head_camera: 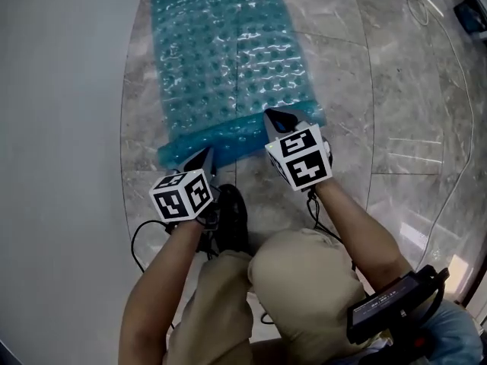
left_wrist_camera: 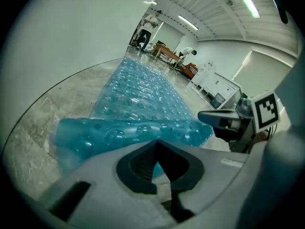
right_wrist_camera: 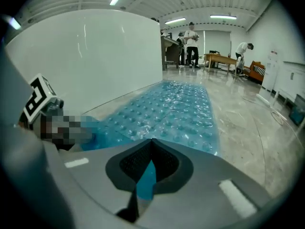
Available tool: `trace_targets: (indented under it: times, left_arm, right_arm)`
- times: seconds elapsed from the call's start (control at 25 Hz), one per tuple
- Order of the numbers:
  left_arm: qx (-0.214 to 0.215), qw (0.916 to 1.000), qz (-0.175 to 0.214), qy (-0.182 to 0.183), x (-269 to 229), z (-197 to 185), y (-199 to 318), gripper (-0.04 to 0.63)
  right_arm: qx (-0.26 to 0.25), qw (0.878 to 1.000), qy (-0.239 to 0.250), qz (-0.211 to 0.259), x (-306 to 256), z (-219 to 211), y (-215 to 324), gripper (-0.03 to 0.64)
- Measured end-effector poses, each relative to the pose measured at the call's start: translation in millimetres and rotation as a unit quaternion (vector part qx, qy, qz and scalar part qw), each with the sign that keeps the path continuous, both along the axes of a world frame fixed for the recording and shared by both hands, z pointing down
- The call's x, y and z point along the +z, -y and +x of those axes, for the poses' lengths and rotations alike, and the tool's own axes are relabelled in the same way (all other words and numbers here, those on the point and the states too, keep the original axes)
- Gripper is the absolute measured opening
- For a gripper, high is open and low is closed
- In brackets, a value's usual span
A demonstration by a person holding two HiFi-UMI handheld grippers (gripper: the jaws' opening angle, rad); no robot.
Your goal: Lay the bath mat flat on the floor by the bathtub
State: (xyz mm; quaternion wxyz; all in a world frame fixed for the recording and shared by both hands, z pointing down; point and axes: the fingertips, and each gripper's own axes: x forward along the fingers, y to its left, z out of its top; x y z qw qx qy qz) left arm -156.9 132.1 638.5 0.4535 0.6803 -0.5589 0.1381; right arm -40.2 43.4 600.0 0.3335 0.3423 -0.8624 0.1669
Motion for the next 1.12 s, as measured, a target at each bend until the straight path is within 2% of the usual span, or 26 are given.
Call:
trace_targets:
  times: [0.12, 0.24, 0.4, 0.52, 0.68, 0.76, 0.84, 0.96, 1.12]
  left_arm:
    - [0.011, 0.9999, 0.007, -0.007, -4, 8, -9, 0.008]
    - [-0.003, 0.9993, 0.029, -0.022, -15, 6, -5, 0.008]
    - [-0.022, 0.9982, 0.051, -0.024, -36, -4, -17, 0.009]
    - [-0.016, 0.9979, 0.058, -0.024, -57, -12, -29, 0.009]
    - [0.000, 0.9988, 0.050, -0.003, -56, -15, -43, 0.008]
    - [0.007, 0.9986, 0.051, 0.010, -52, -9, -41, 0.008]
    - [-0.007, 0.9976, 0.066, 0.018, -57, -11, -26, 0.008]
    - [-0.035, 0.9965, 0.076, 0.006, -52, -13, -10, 0.008]
    - [-0.035, 0.9967, 0.071, -0.018, -23, -5, -1, 0.008]
  right_arm:
    - [-0.012, 0.999, -0.051, 0.007, 17, 1, -3, 0.008]
    - [-0.020, 0.997, -0.077, 0.005, 35, 6, -8, 0.006]
    - [-0.016, 0.997, -0.070, -0.004, 58, 11, -12, 0.007]
    - [-0.009, 0.997, -0.072, -0.005, 66, 15, -4, 0.006]
    - [-0.009, 0.999, -0.043, -0.028, 68, 12, -4, 0.007]
    - [-0.012, 0.999, -0.034, -0.023, 63, 11, -10, 0.006]
    - [-0.010, 1.000, -0.025, -0.002, 53, 12, -10, 0.008]
    - [-0.001, 0.999, -0.034, 0.005, 48, 21, -28, 0.006]
    - [-0.004, 0.998, -0.054, -0.017, 62, 36, -70, 0.006]
